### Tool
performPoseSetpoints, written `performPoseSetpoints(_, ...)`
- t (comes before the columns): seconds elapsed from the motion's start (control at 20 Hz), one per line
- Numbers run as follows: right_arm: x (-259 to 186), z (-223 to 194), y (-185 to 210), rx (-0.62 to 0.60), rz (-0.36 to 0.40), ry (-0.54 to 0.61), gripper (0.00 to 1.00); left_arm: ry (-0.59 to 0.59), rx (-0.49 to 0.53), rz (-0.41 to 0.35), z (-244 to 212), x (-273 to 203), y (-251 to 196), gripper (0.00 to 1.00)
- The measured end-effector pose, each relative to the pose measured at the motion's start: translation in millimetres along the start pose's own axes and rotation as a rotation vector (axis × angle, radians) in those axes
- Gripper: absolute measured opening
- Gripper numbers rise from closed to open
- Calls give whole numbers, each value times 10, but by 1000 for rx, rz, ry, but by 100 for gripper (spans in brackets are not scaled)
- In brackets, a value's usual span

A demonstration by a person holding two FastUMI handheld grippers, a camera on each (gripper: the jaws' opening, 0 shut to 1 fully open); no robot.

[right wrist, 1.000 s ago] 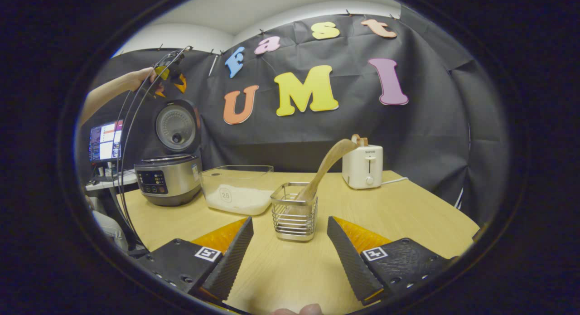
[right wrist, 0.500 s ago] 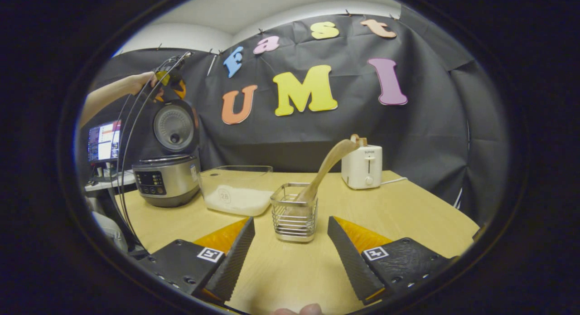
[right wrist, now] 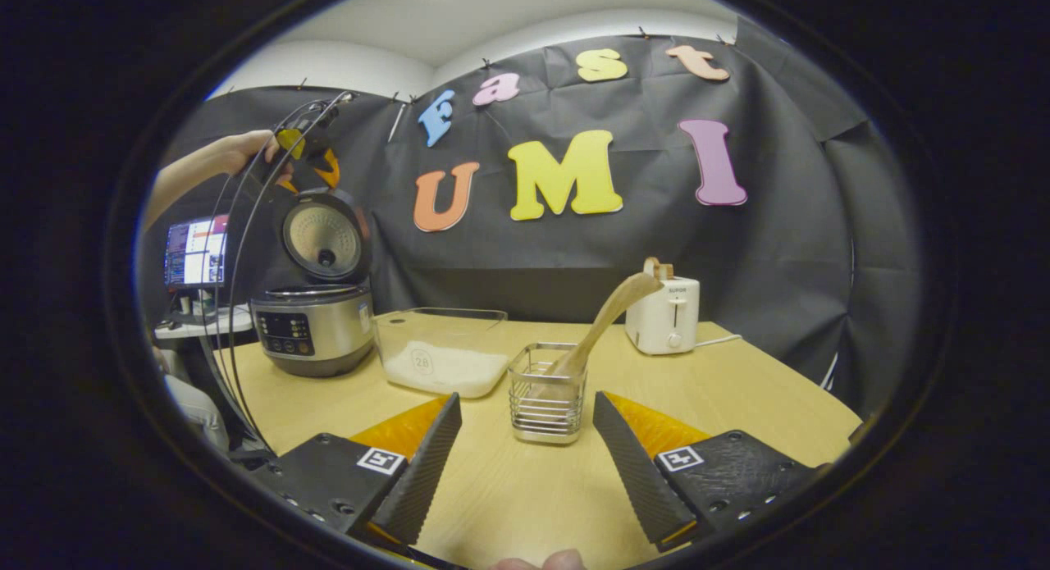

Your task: Close the left gripper, press the button to open the rice cooker; take a wooden spoon from the chopstick holder with the right hand, scoop a spoonful of rice and pour it into the rice cooker, then put the wooden spoon back into the chopstick holder.

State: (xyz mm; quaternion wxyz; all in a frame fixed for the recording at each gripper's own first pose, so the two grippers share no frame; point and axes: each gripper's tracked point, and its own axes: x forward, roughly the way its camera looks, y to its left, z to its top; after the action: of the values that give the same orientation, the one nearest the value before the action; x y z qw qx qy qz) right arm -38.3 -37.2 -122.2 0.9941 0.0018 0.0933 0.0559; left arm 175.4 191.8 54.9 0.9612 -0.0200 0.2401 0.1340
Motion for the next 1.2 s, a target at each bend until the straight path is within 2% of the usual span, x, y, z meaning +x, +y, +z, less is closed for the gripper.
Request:
performPoseSetpoints(0.35,-137,155,70,-28,12,-41,92,46,-24,-39,-690,-321,-78,98)
performPoseSetpoints(0.4,-163,151,53,-34,8,-44,96,42,-25,-39,-774,-341,-77,99)
performPoseSetpoints(0.7,-203,137,-32,-27,-26,-44,95,71,-34,-41,-1310,-402,-139,99)
performPoseSetpoints(0.75,-185,139,-28,-27,-28,-44,92,76,-35,-44,-1386,-399,-141,99)
performPoseSetpoints(0.8,-187,125,-18,-27,-28,-41,96,78,-38,-45,-1450,-401,-145,99)
performPoseSetpoints(1.0,-167,95,40,-30,-19,-32,95,66,-33,-38,-1571,-391,-136,99)
performPoseSetpoints(1.05,-158,95,50,-32,-19,-32,91,64,-30,-37,-1597,-389,-142,98)
performPoseSetpoints(1.15,-133,77,52,-38,-21,-29,95,70,-31,-39,-1645,-385,-146,98)
performPoseSetpoints(1.2,-120,65,56,-40,-22,-27,92,74,-30,-41,-1674,-388,-154,98)
